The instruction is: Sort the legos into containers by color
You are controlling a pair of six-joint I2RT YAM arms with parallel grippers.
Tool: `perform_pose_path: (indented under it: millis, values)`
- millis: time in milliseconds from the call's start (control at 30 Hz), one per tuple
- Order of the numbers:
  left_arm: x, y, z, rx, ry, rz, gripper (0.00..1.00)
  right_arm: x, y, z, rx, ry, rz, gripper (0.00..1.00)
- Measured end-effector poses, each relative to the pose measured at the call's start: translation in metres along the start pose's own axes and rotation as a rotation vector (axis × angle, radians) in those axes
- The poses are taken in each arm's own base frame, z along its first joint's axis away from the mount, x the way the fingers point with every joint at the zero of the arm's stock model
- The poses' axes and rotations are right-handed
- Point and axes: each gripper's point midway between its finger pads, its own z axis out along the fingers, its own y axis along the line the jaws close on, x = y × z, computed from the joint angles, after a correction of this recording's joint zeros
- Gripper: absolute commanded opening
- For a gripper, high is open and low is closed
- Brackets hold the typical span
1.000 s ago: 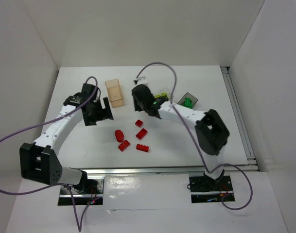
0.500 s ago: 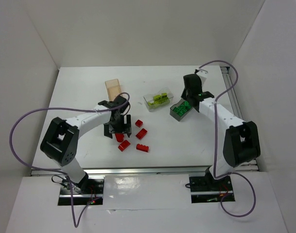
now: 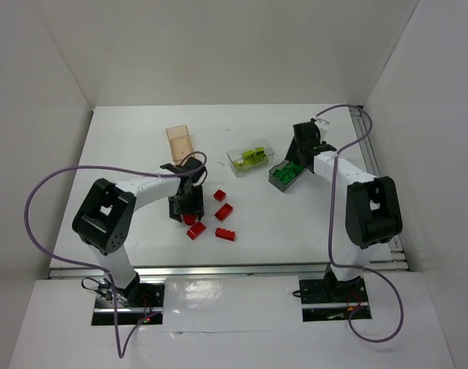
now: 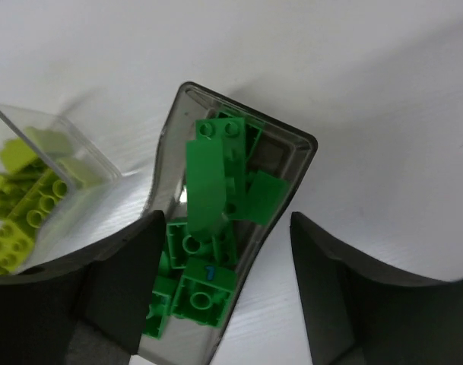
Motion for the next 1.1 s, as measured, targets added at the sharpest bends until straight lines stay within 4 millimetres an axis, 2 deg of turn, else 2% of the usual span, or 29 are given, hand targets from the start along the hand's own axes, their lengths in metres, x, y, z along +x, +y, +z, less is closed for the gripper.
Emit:
perform_pose_path:
  millis: [100, 233, 267, 367, 567, 633, 700, 867, 1100]
  values:
    - [-0.006, 0.000, 0.001, 0.007, -0.010, -0.009, 0.61, 0.006, 0.001, 0.005, -0.006, 0.017, -0.029, 0.97]
    - [-0.020, 0.001, -0.001, 0.015, -0.028, -0.029, 0.54, -0.001, 0.005, 0.002, -0.021, -0.009, -0.036, 0.97]
    - [-0.024, 0.001, -0.002, 0.018, -0.035, -0.036, 0.46, -0.004, 0.005, -0.001, -0.024, -0.024, -0.032, 0.97]
    - [-0.040, 0.002, -0.008, 0.031, -0.063, -0.043, 0.39, -0.016, 0.003, -0.021, -0.034, -0.079, -0.009, 0.97]
    - [-0.078, 0.002, -0.030, 0.060, -0.137, -0.064, 0.39, -0.058, 0.000, -0.080, -0.081, -0.233, 0.092, 0.97]
    - [-0.090, 0.003, -0.038, 0.065, -0.162, -0.064, 0.39, -0.066, -0.003, -0.095, -0.092, -0.267, 0.116, 0.97]
    - [-0.102, 0.005, -0.046, 0.065, -0.187, -0.073, 0.39, -0.070, -0.005, -0.101, -0.093, -0.282, 0.126, 0.97]
    - [-0.141, 0.015, -0.066, 0.070, -0.261, -0.113, 0.40, -0.054, -0.006, -0.101, -0.084, -0.243, 0.110, 0.97]
    - [-0.196, 0.027, -0.068, 0.050, -0.328, -0.175, 0.40, -0.004, 0.007, -0.101, -0.108, -0.134, 0.043, 0.97]
